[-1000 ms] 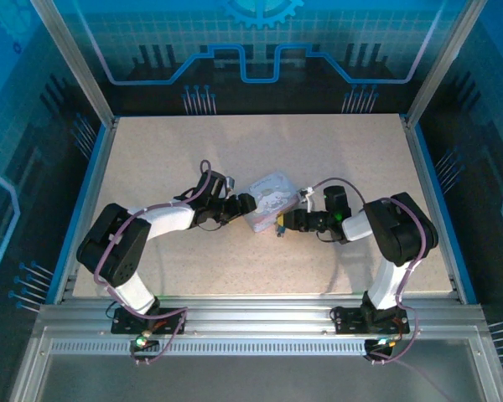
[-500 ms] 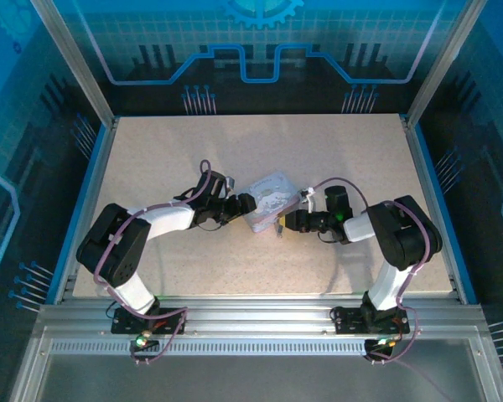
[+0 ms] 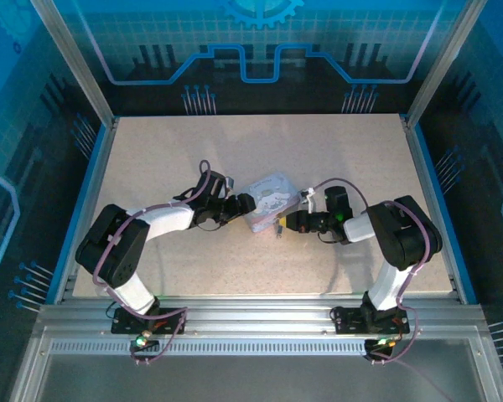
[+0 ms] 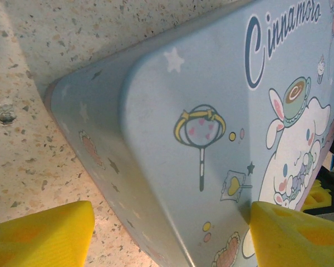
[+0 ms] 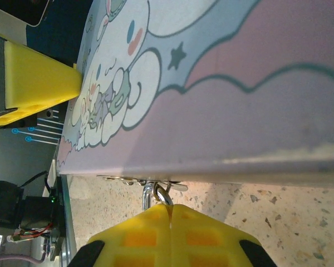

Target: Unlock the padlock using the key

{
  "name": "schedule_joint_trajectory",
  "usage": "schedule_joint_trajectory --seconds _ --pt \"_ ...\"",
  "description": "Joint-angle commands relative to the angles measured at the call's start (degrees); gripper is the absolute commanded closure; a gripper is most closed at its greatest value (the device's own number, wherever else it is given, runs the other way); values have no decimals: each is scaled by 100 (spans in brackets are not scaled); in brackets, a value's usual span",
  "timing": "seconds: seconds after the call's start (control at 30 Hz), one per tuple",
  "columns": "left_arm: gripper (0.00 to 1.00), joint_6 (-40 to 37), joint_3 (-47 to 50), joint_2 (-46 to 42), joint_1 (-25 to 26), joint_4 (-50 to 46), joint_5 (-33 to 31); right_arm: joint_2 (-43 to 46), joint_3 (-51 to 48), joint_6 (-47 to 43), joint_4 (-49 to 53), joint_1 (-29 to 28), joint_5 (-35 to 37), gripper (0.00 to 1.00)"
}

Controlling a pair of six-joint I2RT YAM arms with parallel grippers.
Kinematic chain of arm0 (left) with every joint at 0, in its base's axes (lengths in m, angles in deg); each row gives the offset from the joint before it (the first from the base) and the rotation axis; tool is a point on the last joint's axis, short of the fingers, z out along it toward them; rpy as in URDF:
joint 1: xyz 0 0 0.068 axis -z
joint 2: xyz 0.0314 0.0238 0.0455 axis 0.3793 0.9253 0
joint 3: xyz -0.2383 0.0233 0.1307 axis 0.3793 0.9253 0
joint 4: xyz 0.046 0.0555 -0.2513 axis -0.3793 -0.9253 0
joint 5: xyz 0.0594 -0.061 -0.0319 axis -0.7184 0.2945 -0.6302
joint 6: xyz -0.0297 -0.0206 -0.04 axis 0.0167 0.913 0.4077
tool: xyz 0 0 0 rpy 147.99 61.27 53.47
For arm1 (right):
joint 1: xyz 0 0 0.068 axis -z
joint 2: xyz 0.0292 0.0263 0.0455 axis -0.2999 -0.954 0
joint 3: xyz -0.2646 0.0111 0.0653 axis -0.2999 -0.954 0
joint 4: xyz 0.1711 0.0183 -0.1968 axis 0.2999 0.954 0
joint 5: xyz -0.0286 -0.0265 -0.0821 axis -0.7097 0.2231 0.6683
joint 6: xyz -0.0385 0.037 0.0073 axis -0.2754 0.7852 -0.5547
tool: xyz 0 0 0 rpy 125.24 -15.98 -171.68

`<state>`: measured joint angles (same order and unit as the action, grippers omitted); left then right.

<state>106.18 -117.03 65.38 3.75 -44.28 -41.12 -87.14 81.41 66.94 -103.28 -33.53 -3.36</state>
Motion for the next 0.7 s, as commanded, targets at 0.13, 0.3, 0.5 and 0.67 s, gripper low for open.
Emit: schedule_joint_trajectory --seconds 0.13,0.3,0.5,0.67 --pt "26 45 269 -41 24 -703 -280 157 -299 636 -722 13 351 100" --pt "26 66 314 -41 23 -674 -270 392 -485 1074 -938 18 687 100" --pt "26 77 337 -50 24 -637 -241 599 -687 1689 -1278 15 991 100" --pt "25 60 332 -67 24 -627 -248 663 -790 2113 -1388 -31 1209 100"
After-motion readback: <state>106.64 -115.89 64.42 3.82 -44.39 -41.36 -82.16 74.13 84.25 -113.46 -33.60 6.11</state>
